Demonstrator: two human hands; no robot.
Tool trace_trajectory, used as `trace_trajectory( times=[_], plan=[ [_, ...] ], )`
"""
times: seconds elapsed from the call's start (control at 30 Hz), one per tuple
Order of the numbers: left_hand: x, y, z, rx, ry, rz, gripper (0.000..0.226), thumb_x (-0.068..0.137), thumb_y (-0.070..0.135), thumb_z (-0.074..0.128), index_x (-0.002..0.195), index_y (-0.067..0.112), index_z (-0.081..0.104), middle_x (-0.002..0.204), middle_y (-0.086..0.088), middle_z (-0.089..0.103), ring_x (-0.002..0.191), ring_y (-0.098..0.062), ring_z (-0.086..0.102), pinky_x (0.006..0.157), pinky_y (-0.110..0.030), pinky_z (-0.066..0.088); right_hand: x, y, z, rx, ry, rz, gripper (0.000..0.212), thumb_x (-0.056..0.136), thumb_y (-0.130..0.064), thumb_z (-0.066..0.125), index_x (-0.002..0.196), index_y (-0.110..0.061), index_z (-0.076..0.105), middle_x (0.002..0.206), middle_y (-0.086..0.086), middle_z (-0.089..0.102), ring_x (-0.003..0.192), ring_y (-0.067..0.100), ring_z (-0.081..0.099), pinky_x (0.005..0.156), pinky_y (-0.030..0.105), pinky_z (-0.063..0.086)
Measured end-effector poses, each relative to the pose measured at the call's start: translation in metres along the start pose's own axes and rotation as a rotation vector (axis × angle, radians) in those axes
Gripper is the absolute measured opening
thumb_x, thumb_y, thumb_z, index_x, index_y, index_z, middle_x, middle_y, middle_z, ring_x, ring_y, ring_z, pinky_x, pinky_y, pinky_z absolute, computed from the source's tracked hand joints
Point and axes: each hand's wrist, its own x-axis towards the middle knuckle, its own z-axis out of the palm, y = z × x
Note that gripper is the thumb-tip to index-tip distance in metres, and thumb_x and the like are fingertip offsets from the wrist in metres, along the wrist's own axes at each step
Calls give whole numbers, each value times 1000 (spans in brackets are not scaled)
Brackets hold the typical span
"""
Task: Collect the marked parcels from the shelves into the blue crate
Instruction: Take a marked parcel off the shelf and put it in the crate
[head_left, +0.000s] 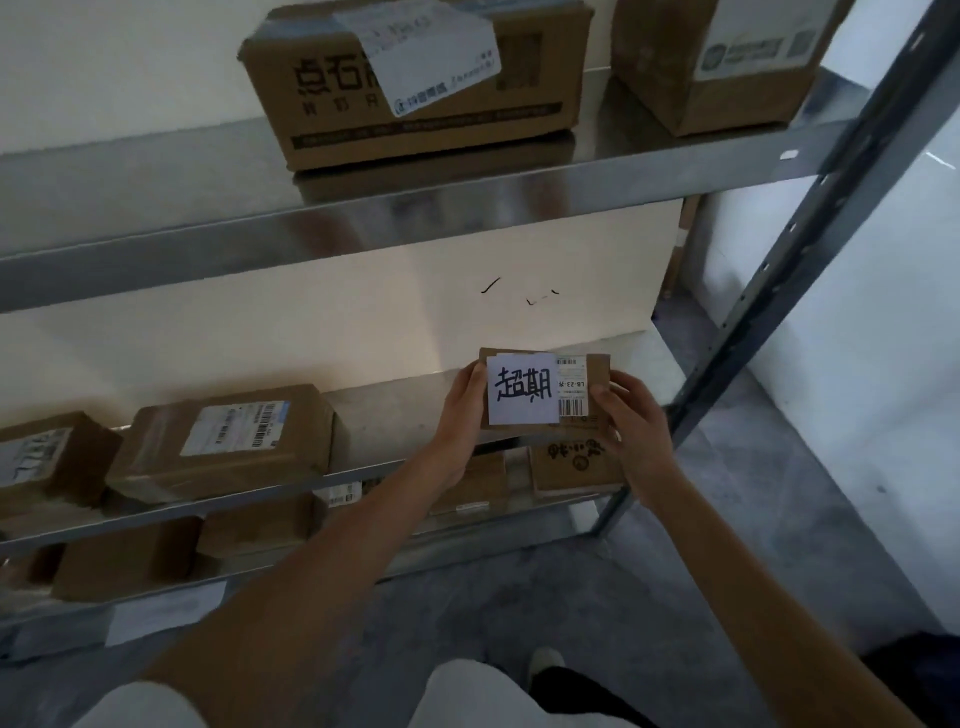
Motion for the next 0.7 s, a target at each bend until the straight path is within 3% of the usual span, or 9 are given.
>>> trace_trajectory(
  times=[0.1, 0.23, 0.37, 0.5, 0.63, 0.7],
  plan=[
    [-4, -2, 12, 78, -124, 37, 44, 102, 48, 26, 134, 28, 49, 108, 14, 62, 97, -2, 57, 71, -15, 40, -25, 14, -15, 66, 116, 11, 34, 92, -25, 62, 125, -17, 56, 116, 6, 67, 102, 17, 68, 75, 32, 58],
    [-12, -6, 43, 188, -270, 25, 44, 104, 42, 26, 136, 24, 51, 120, 3, 61, 104, -13, 58, 76, -17, 42, -66, 35, -39, 143, 319, 31, 26, 94, -21, 61, 119, -17, 57, 109, 4, 69, 87, 11, 72, 64, 22, 57],
    [-30, -16, 86, 281, -429, 46, 39, 105, 32, 27, 124, 16, 58, 114, -3, 64, 89, -7, 61, 66, -10, 48, -108, 46, -72, 180, 511, 47, 23, 93, -23, 61, 117, -24, 58, 110, -1, 68, 88, 6, 70, 58, 18, 55],
    [-59, -28, 140, 371, -599, 23, 39, 104, 31, 31, 122, 12, 60, 116, -6, 67, 103, -21, 64, 87, -32, 53, -153, 58, -114, 235, 698, 63, 32, 94, -25, 61, 125, -22, 55, 122, 3, 64, 108, 17, 63, 76, 33, 55],
    [-93, -42, 204, 397, -725, 34, 33, 104, 33, 32, 114, 18, 60, 96, 1, 68, 81, -6, 64, 57, -11, 49, -194, 63, -167, 301, 852, 60, 38, 94, -26, 60, 131, -19, 52, 125, 3, 62, 112, 20, 61, 83, 37, 54],
    [-111, -49, 242, 440, -776, 61, 36, 104, 33, 32, 120, 14, 59, 94, 3, 66, 79, -5, 62, 57, -10, 48, -215, 67, -199, 321, 918, 54, 37, 94, -26, 61, 130, -21, 53, 125, 2, 62, 111, 18, 61, 84, 37, 53]
  ],
)
